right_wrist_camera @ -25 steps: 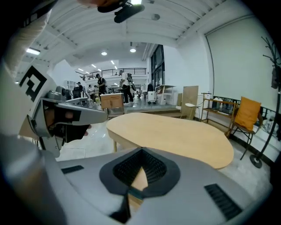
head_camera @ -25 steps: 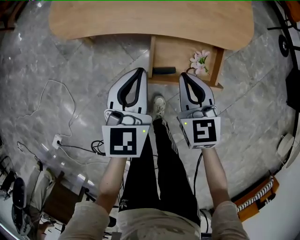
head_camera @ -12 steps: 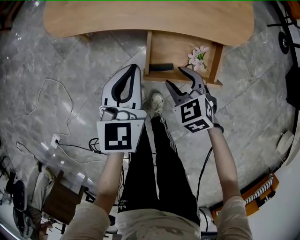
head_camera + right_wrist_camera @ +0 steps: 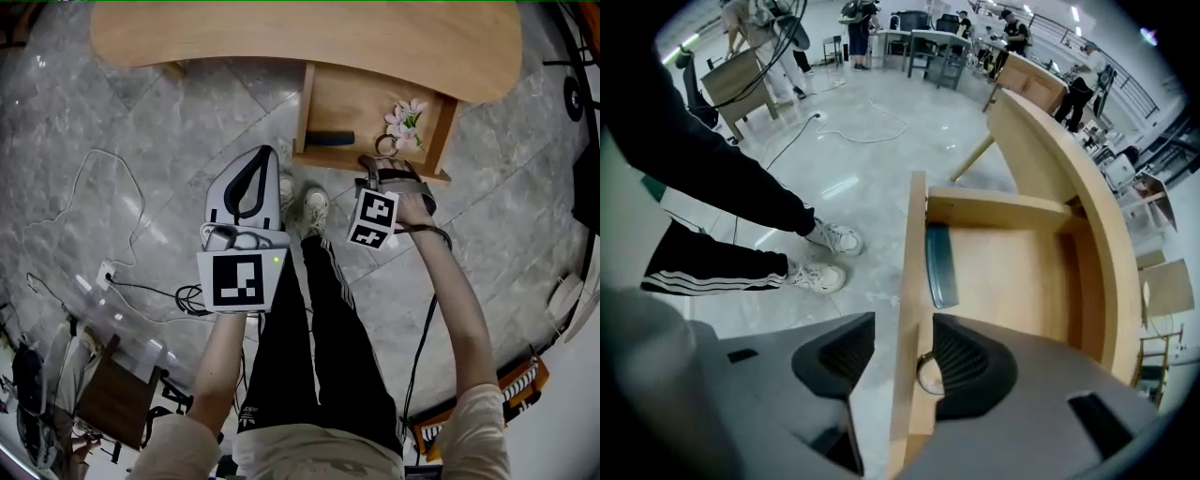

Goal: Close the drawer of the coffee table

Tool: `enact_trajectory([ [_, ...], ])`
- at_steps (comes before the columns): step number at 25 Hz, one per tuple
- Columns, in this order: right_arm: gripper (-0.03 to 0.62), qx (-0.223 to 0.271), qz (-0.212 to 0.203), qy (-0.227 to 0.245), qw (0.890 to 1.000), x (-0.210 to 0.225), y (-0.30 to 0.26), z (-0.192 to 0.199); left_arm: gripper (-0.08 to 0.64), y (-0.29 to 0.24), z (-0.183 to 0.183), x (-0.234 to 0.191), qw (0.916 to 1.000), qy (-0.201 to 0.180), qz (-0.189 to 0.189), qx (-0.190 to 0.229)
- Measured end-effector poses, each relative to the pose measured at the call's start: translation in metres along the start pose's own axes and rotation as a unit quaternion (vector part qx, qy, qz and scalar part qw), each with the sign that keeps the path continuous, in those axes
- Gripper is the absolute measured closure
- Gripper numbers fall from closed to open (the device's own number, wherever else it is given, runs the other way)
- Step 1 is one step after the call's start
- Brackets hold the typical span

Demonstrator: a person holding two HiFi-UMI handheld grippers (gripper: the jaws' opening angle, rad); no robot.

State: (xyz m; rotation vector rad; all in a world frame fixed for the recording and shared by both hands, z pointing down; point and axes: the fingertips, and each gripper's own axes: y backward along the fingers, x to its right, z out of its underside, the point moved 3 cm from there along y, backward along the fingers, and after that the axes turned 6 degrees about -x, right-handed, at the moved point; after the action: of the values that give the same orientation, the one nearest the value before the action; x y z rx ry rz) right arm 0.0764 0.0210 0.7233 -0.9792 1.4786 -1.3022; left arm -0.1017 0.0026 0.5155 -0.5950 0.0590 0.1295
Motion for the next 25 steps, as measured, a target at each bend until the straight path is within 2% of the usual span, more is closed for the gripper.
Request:
enact_trajectory([
  [3,0.413,-0.008,0.000,-0.012,1.000,0.002,-0.009,0.002,0.552,-0.001,0.002,0.000,1.0000,0.006,0.003,0.000],
  [5,0.494,-0.006,0.009,-0.014,1.000,0.004,-0.011,0.002,0.552,-0.002,0.001,0.000,1.0000,0.006,0.004,-0.001],
  [6,0.508,-0.004,0.011,-0.017,1.000,0.005,-0.011,0.002,0.552,-0.003,0.001,0.000,1.0000,0.003,0.005,-0.001],
  [10,0.514,-0.001,0.014,-0.035,0.999,0.006,-0.012,0.002,0.553,-0.008,0.001,-0.001,1.0000,-0.001,0.004,-0.004],
  [18,0.515,-0.013,0.019,-0.040,0.999,0.008,-0.010,0.001,0.552,-0.014,-0.006,-0.002,0.9999,-0.006,0.005,-0.007],
  [25,0.514,-0.005,0.036,-0.059,0.998,0.015,0.021,0.003,0.552,-0.005,-0.021,-0.006,0.9999,-0.013,0.003,0.002],
])
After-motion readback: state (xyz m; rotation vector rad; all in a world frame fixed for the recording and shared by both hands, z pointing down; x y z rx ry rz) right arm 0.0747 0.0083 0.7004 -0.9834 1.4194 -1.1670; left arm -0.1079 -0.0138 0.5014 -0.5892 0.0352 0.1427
